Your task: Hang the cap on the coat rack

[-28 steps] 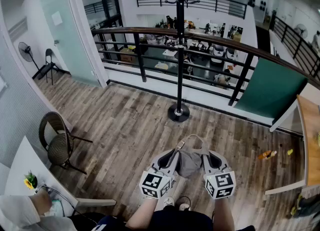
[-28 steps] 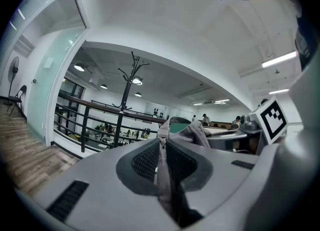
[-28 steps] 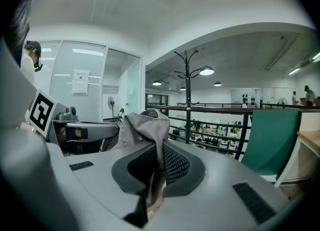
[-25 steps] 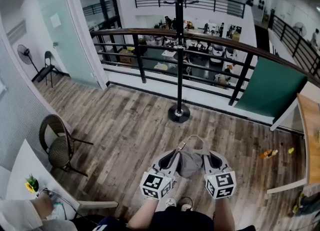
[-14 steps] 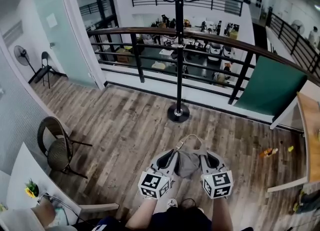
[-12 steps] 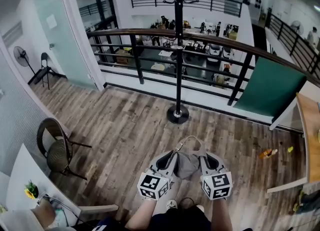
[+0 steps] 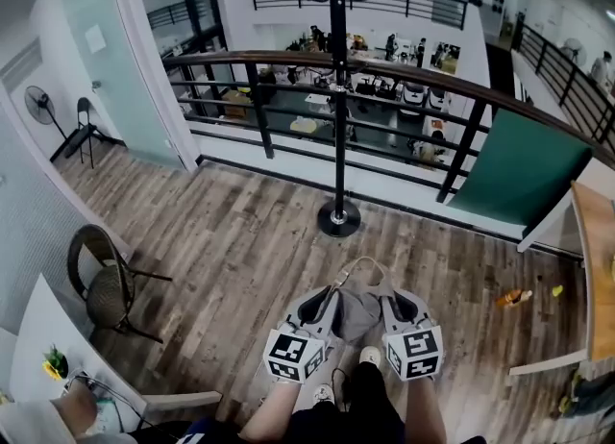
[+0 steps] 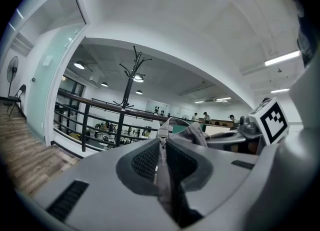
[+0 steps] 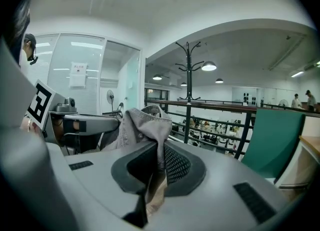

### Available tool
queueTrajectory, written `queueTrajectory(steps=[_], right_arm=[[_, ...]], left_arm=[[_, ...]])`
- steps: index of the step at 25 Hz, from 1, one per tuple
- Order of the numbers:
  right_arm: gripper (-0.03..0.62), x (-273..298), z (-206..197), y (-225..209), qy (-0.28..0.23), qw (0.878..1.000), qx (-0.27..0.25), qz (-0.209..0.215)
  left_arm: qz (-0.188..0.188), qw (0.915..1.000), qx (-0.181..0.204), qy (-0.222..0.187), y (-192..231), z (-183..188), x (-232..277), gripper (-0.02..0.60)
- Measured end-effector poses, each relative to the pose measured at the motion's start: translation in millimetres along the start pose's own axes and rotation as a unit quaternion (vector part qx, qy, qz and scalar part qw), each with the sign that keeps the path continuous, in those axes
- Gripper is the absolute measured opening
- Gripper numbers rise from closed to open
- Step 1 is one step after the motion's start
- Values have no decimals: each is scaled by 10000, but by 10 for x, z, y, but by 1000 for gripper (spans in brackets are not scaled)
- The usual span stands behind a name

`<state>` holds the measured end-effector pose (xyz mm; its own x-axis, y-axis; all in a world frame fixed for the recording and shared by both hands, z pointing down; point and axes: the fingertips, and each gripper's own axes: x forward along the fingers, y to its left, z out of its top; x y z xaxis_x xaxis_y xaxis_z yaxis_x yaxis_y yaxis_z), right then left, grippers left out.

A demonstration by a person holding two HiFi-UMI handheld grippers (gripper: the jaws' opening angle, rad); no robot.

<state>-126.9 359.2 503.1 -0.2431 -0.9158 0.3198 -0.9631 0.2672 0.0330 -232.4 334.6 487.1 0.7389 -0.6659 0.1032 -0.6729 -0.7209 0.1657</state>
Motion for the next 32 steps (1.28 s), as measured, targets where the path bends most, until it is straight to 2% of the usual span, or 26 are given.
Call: queueTrajectory(steps=[11, 19, 25, 32], right_arm=[[29, 793, 391, -889, 36, 9978, -510, 424], [28, 1155, 562, -1624, -70, 9958, -581, 706], [28, 1267, 466, -2018, -21, 9964, -413, 740], [28, 1360, 475, -2201, -75, 9966, -368, 737]], left_arm=[[422, 9990, -19, -158, 183, 330, 1080, 41], [673, 9976, -20, -187, 132, 478, 1894, 41], [707, 9975, -19, -69, 2, 426, 2278, 41], [740, 9972, -48, -83, 3, 423, 2464, 41]])
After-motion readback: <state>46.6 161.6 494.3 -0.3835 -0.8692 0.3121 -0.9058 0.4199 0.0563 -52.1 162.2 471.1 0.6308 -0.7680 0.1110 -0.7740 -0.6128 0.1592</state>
